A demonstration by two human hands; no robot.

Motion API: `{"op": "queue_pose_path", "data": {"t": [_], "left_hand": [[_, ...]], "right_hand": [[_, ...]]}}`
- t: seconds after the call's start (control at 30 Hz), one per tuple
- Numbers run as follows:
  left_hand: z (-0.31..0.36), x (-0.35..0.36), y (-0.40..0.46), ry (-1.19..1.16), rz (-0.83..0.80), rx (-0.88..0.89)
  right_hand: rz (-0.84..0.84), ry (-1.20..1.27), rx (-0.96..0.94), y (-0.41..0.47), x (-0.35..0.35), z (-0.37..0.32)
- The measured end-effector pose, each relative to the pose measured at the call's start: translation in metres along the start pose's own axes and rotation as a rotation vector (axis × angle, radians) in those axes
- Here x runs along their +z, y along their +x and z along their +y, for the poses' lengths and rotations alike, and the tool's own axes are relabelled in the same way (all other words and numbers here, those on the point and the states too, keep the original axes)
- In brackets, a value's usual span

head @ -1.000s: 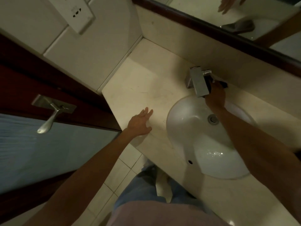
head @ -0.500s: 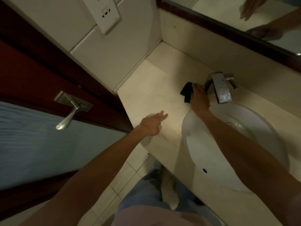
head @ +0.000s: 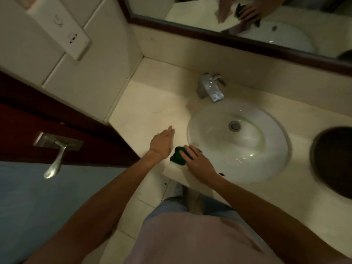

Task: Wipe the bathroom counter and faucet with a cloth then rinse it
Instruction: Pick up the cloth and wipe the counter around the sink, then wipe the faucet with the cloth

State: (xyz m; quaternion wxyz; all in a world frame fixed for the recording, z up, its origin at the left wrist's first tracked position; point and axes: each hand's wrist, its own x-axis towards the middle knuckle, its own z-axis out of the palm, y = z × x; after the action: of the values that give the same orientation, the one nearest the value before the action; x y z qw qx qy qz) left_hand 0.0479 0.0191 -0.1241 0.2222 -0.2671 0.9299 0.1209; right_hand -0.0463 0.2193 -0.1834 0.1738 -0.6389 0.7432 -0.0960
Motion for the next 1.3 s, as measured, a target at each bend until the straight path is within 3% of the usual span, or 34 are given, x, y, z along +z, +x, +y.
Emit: {"op": "queue_pose_path", "data": {"t": [0.1, 0.2, 0.4, 0.5, 0.67, 0.83, 0.93, 1.07, 1.13, 1.2, 1.3], "left_hand": [[0.047, 0.010, -0.005, -0.030, 0.119, 0.211], [0.108, 0.017, -0.013, 0.004, 0.051, 0.368], [0.201, 0.054, -0.029, 0.259, -0.163, 0.583], [0.226, 0.054, -0.029, 0.307, -0.238, 0.589], [0.236, 0.039, -0.002, 0.352, -0.451, 0.553], [0.231, 0.028, 0.010, 0.265, -0.568, 0.518], [0.227, 0.004, 0.017, 0.060, -0.380, 0.419], [0.206, -0.058, 0.046, -0.114, 0.298, 0.257], [0.189, -0.096, 0.064, -0.067, 0.513, 0.125], [0.169, -0.125, 0.084, -0.047, 0.601, 0.001], [0.146, -0.144, 0.105, -0.051, 0.521, -0.029]], "right_hand": [[-0.045, -0.013, -0.078, -0.069, 0.009, 0.008], [-0.009, -0.042, -0.041, -0.135, 0.016, 0.032], [0.092, -0.009, 0.502, -0.234, -0.001, 0.085], [0.162, 0.032, 0.751, -0.264, -0.014, 0.113], [0.255, 0.025, 0.912, -0.259, -0.034, 0.156], [0.192, -0.040, 0.852, -0.212, -0.055, 0.218], [0.147, 0.022, 0.768, -0.184, -0.071, 0.259], [0.153, 0.078, 0.597, -0.138, -0.087, 0.300], [0.190, 0.115, 0.537, -0.106, -0.093, 0.312], [0.227, 0.133, 0.492, -0.073, -0.098, 0.319], [0.236, 0.120, 0.452, -0.022, -0.106, 0.319]]}}
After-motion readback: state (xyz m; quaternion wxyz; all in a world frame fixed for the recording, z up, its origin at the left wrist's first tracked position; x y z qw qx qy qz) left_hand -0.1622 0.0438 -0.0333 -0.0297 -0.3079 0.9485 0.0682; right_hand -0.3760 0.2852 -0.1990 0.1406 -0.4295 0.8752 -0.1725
